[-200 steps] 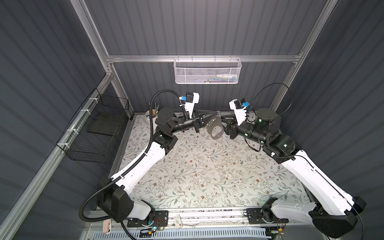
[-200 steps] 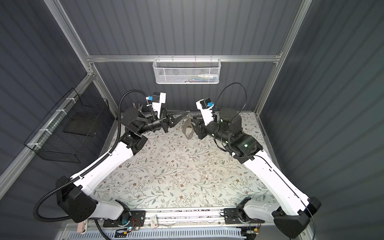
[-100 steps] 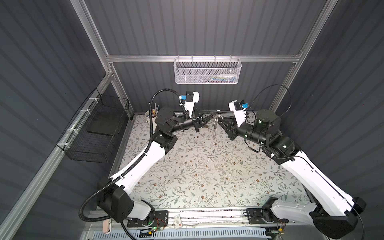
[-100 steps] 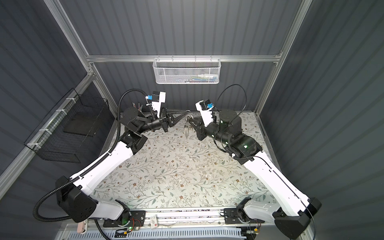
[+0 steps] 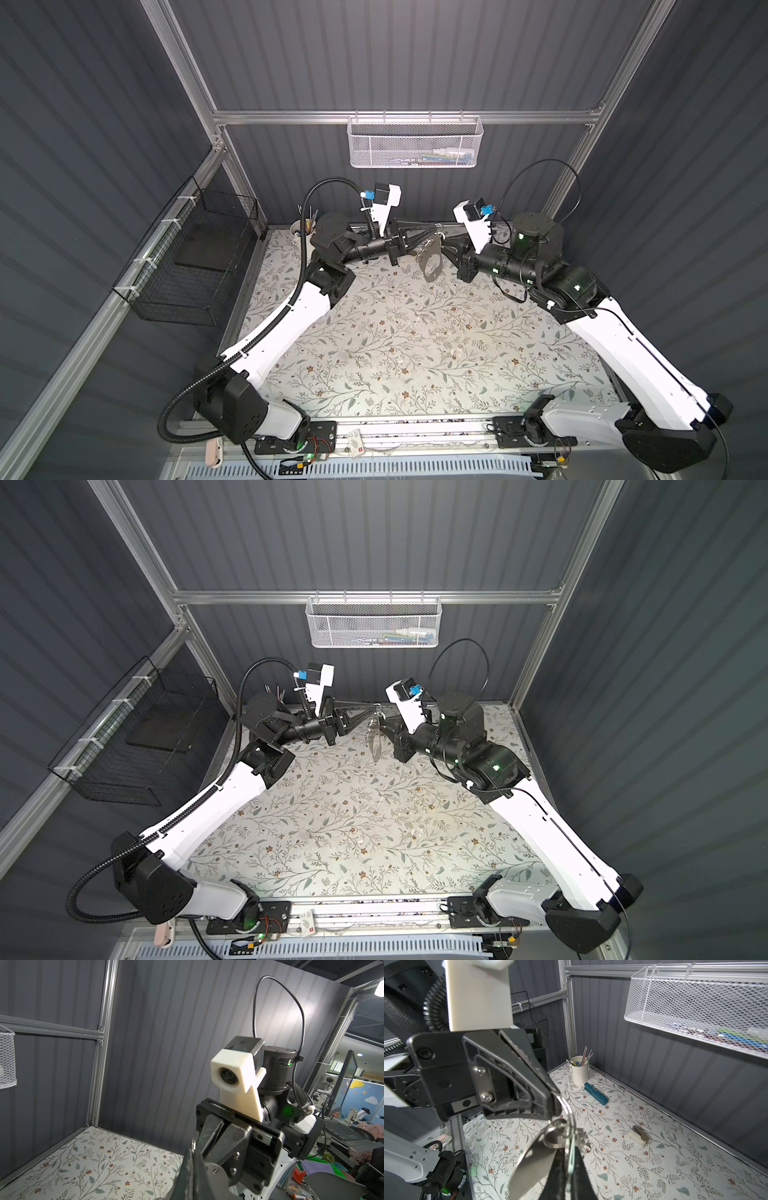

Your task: Put the keys on the keyring

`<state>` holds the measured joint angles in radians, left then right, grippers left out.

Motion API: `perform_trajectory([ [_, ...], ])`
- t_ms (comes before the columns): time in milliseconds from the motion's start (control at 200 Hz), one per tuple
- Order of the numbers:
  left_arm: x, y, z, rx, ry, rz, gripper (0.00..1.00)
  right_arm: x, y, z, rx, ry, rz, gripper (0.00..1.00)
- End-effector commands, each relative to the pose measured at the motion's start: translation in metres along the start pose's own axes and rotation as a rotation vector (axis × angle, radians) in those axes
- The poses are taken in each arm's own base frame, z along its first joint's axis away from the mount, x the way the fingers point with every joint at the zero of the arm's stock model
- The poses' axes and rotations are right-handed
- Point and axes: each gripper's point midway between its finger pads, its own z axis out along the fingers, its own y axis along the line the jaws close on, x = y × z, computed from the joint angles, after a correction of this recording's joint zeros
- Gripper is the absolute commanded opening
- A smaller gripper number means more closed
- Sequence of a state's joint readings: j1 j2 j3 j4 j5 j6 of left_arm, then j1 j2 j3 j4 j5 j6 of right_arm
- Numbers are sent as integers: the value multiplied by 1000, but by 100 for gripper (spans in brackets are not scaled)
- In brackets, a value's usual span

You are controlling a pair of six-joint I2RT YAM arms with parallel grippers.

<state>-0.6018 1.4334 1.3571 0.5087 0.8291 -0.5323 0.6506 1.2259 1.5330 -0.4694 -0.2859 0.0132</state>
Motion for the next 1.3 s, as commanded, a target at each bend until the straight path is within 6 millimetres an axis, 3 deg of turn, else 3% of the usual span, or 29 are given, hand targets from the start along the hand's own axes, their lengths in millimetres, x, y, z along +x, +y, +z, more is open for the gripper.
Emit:
perform_trajectory([
  [0, -8, -11, 2, 44, 6, 26, 0, 5, 7, 1, -37, 53, -16, 2],
  [555, -1, -6, -6, -45, 57, 80, 0, -5, 0, -20, 26, 43, -60, 2],
  [850, -7, -6, -8, -64, 41, 95, 0, 2, 6, -21, -6, 67, -41, 2],
  [1291, 4, -8, -8, -39, 76, 75, 0, -10, 4, -30, 18, 40, -48, 3],
])
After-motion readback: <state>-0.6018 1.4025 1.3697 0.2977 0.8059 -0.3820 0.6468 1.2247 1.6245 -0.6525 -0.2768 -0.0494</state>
